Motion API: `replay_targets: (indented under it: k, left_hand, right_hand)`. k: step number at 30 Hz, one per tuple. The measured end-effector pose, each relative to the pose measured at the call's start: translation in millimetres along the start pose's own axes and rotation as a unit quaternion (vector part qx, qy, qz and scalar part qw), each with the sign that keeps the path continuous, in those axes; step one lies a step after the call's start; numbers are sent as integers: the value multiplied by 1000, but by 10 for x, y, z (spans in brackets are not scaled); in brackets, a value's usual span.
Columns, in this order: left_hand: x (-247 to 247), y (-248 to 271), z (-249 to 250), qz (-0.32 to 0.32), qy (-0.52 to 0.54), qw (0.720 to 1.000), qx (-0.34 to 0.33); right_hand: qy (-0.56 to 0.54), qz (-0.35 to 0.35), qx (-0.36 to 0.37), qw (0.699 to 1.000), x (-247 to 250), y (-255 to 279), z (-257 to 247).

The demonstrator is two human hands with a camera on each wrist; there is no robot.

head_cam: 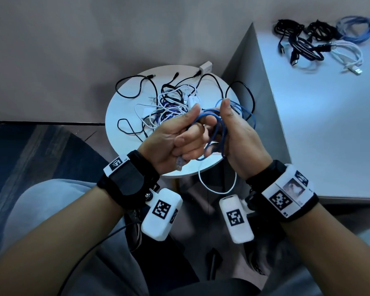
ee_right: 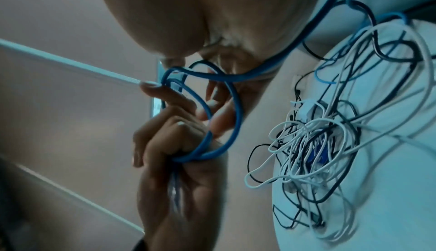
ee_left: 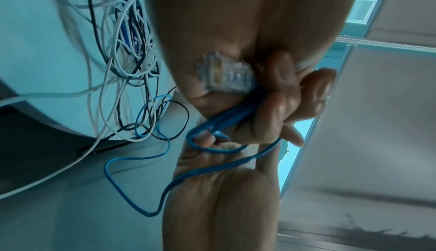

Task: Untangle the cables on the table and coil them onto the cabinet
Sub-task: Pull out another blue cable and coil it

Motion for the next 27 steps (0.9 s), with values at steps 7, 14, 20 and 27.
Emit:
replay_targets:
  k: [7, 14, 20, 27]
  left_hand:
    - [257, 67, 483, 63, 19, 992, -107]
    - [424, 87, 561, 184, -236, 938, -173]
    - [239, 113, 470, 166, -658, 711, -183]
    - [256, 24, 228, 114, -285, 950, -54]
  right_hand:
    - [437, 16, 97, 894, 96, 37, 75]
    - [569, -54, 184, 800, -275, 174, 153]
    - [406, 25, 258, 876, -168, 280, -311]
    - [308, 112, 277, 904, 175, 174, -504]
Point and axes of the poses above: each hand's wrist, its own y-axis away from the middle knuckle, its own x-axis out of the back of the hand, z = x × y, the point moved 10 cm from there along -y, towards the middle knuckle, and after that the axes turned 3 degrees about z, right-handed, at the moved point
